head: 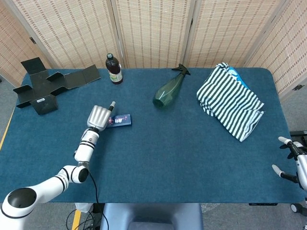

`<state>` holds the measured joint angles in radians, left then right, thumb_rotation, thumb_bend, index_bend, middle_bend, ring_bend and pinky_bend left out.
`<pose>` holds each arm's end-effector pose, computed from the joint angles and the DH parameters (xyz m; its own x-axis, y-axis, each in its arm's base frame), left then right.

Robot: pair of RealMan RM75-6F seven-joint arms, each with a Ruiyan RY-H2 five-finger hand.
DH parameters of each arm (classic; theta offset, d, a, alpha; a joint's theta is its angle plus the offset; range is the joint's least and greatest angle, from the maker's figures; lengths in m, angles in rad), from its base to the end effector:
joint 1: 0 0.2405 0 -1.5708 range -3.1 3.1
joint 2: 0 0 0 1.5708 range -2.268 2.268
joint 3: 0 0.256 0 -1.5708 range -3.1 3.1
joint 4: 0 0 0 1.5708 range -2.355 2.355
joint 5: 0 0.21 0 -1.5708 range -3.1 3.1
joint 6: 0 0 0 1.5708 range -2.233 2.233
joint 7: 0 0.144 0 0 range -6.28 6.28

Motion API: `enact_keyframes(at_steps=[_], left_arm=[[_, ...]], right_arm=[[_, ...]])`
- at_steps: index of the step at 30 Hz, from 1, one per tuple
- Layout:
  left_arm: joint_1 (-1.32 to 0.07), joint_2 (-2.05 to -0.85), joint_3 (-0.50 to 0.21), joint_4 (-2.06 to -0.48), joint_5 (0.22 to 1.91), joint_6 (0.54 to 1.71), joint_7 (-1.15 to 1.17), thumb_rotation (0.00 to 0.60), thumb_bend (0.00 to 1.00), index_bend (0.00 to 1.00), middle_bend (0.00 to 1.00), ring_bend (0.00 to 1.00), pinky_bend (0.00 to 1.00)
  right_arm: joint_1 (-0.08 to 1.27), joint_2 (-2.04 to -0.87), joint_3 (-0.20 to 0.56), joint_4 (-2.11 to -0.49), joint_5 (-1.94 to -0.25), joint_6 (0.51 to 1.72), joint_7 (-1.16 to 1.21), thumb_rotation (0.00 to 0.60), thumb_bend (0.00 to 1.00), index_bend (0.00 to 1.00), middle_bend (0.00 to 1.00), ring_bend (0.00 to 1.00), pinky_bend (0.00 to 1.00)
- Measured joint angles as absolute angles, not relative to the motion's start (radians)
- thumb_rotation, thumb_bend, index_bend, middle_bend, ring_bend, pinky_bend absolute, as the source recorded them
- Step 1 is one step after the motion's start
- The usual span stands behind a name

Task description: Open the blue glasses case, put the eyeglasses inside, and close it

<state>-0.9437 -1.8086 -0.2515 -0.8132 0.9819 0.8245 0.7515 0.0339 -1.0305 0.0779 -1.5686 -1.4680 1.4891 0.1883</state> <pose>-0.1636 0.4485 -0.0309 0.8616 0.0377 0.5062 0.4988 -0.2480 -0.8305 -0.3350 -0.1710 0.2000 0.3391 0.0274 0.9403 -0.9391 0.0695 0.3366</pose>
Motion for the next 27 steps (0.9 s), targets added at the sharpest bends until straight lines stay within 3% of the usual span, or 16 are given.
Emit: enact_keyframes(at_steps=[8,17,21,27], left_arm=[[-0.952,-1.821,-0.263,-0.796,0.974,0.828,0.715,0.600,0.34,0.04,0.91,0.96,1.00],[-0.934,-1.705,-0.256,-1.030,0.977,0.835,0.708,0.600,0.34,0.09,0.91,0.95,1.00],[-0.934,-1.653,-0.250,-1.146,0.900,0.799,0.737,0.600,0.34,0.11,0.91,0.95,1.00],[-0.966,-1.652,-0.236,-1.145,0.749,0.755,0.787,0.600,0.34,0.13,0.91,0.95,1.00]], right_arm=[[0.036,-1.030,0.080,-1.571,-1.467,1.487,0.186,0.600,0.19,0.18,0.36,0.52,0.29],[0.037,-1.035,0.080,-1.565,-1.470,1.486,0.191,0.600,0.19,0.18,0.36,0.52,0.29],[0.036,-1.036,0.080,-1.565,-1.472,1.489,0.192,0.600,0.19,0.18,0.36,0.52,0.29],[0.031,-1.032,0.080,-1.565,-1.465,1.492,0.191,0.600,0.19,0.18,0.36,0.52,0.29]])
